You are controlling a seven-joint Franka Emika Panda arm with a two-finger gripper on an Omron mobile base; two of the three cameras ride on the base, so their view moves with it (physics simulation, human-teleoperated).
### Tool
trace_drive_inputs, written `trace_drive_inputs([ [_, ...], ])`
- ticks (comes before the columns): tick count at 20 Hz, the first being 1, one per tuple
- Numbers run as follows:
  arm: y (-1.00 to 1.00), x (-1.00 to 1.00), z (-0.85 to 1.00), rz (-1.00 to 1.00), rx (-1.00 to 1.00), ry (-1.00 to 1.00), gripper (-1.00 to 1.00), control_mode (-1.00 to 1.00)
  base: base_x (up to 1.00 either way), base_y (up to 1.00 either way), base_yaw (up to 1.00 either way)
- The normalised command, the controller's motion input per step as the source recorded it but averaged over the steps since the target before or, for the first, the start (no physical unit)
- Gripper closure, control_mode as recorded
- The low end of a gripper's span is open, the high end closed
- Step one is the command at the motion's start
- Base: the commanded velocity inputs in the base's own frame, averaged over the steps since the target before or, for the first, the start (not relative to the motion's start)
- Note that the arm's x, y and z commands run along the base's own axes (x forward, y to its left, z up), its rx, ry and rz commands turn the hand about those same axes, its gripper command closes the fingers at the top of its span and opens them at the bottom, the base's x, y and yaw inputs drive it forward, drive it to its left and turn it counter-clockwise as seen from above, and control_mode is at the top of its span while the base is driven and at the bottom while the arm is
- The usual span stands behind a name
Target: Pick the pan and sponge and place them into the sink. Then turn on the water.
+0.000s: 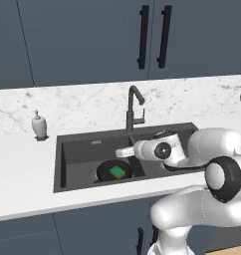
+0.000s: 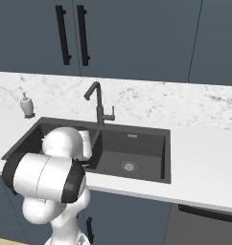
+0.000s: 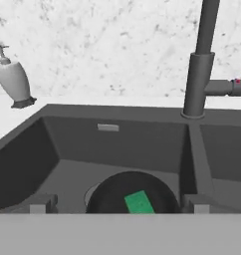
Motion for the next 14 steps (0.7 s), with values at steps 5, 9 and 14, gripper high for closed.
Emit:
trace_drive_inputs([
  [5, 0.59, -0.52, 1.00, 0.00, 0.00, -0.18, -1.00, -1.00, 0.00, 0.00, 0.00],
  [9, 0.39, -0.13, 1.00, 0.00, 0.00, 0.00, -1.00, -1.00, 0.00, 0.00, 0.00],
  [14, 0.05, -0.37, 1.00, 0.02, 0.00, 0.00, -1.00, -1.00, 0.00, 0.00, 0.00],
])
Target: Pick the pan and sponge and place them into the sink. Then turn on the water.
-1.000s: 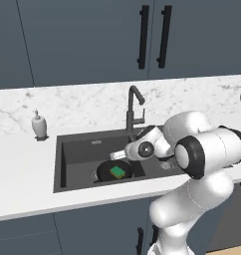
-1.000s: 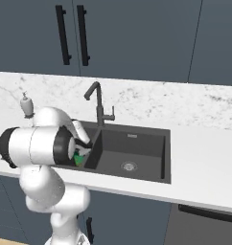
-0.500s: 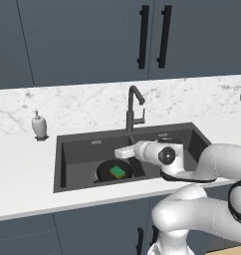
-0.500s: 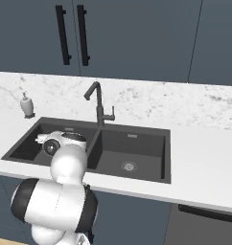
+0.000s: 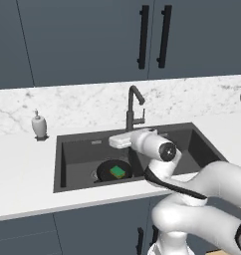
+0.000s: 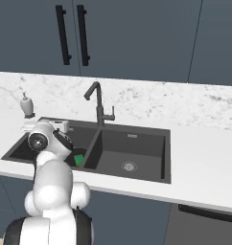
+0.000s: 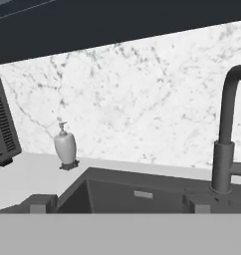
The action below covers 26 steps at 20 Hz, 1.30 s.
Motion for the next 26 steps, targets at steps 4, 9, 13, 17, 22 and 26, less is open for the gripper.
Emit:
trace_drive_inputs([
  [4, -0.04, -0.89, 0.84, 0.00, 0.05, 0.00, -1.00, -1.00, 0.00, 0.00, 0.00],
  [9, -0.18, -0.99, 0.60, -0.05, 0.10, 0.03, -1.00, -1.00, 0.00, 0.00, 0.00],
  [13, -0.44, -0.76, 0.24, -0.14, 0.19, 0.25, -1.00, -1.00, 0.00, 0.00, 0.00],
  [17, -0.37, -0.23, 0.14, -0.25, 0.16, 0.45, -1.00, -1.00, 0.00, 0.00, 0.00],
  [22, -0.61, -0.22, -0.13, -0.23, 0.13, 0.24, -1.00, -1.00, 0.00, 0.00, 0.00],
  [26, -0.46, 0.00, -0.55, -0.29, 0.01, -0.08, -1.00, -1.00, 0.00, 0.00, 0.00],
])
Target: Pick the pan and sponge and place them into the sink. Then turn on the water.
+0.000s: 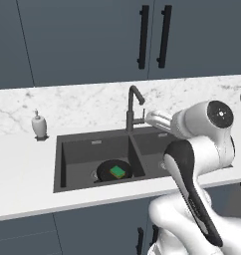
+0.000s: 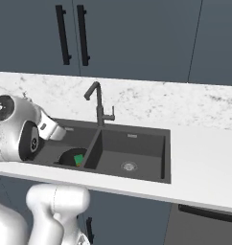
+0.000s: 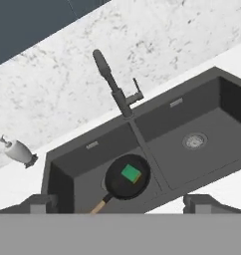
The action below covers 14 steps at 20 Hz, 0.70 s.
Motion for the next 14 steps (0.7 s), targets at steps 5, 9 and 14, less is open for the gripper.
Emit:
trace_drive_inputs([
  [5, -0.56, 0.00, -0.55, -0.34, 0.23, -0.04, -1.00, -1.00, 0.00, 0.00, 0.00],
  [9, -0.67, 0.13, -0.41, -0.33, 0.35, 0.04, -1.00, -1.00, 0.00, 0.00, 0.00],
  [14, -0.77, 0.05, -0.29, -0.18, 0.41, 0.01, -1.00, -1.00, 0.00, 0.00, 0.00],
])
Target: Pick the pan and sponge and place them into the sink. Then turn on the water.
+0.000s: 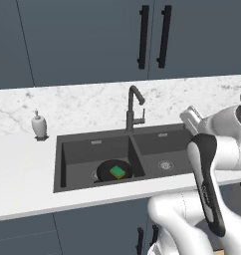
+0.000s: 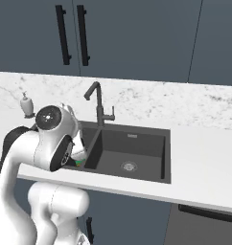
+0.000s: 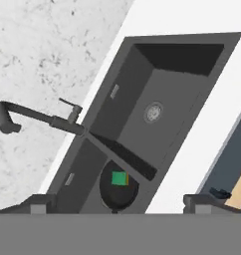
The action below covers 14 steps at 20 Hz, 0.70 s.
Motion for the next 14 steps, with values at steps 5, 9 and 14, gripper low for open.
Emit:
trace_drive_inputs([
  [5, -0.37, 0.23, -0.26, -0.18, 0.35, 0.00, -1.00, -1.00, 0.00, 0.00, 0.00],
  [9, -0.42, 0.28, -0.10, -0.17, 0.39, 0.02, -1.00, -1.00, 0.00, 0.00, 0.00],
  [14, -0.35, 0.35, 0.00, -0.11, 0.42, 0.11, -1.00, -1.00, 0.00, 0.00, 0.00],
])
